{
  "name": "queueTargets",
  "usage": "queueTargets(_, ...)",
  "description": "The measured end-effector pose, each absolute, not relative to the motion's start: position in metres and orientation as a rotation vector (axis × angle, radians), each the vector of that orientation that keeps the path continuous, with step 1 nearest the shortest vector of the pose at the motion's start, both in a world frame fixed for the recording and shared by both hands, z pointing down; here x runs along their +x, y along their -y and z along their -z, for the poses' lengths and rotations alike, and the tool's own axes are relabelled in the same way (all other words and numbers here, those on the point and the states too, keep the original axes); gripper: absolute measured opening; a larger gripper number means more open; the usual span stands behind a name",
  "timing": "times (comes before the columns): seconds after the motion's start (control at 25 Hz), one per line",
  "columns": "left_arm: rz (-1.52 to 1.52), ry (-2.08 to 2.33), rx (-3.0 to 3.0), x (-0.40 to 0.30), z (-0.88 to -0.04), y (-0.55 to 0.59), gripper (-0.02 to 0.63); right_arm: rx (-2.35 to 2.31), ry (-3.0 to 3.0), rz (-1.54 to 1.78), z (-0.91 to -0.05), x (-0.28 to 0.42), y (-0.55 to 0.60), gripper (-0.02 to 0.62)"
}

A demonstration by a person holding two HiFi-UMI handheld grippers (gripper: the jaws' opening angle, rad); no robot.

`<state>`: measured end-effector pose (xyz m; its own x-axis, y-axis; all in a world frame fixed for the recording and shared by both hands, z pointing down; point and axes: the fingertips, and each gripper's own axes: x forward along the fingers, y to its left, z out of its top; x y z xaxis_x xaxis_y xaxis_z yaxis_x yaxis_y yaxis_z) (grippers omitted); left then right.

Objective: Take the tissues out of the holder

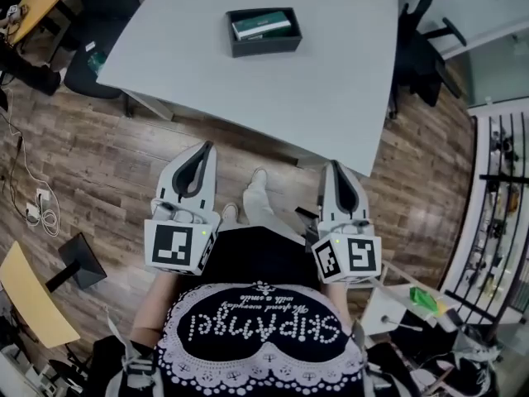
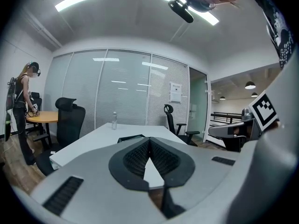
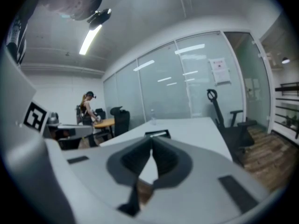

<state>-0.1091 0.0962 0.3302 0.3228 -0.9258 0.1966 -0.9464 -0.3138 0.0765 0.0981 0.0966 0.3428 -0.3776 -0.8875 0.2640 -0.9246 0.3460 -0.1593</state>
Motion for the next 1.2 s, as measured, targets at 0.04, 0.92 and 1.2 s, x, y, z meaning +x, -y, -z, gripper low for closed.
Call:
queueTargets(0.04,-0.173,1.734,2.402,-0.106,-0.329,-0.087,0.023,1.665,2.475,-0.424,-0.342,0.101,-0.086,0.034)
queueTargets(0.92,-0.177,1.864,2.318,-0.076,-0.322,0.001,0.023,1.549,2.537,-0.466,-0.352,0.131,0.013,0.034)
queueTargets(1.2,-0.156,1.832,2.348,-0.085,-0.321,0.025,0.023,1.573,2.514,-0.479,-0.354,0.121,0.032,0.034)
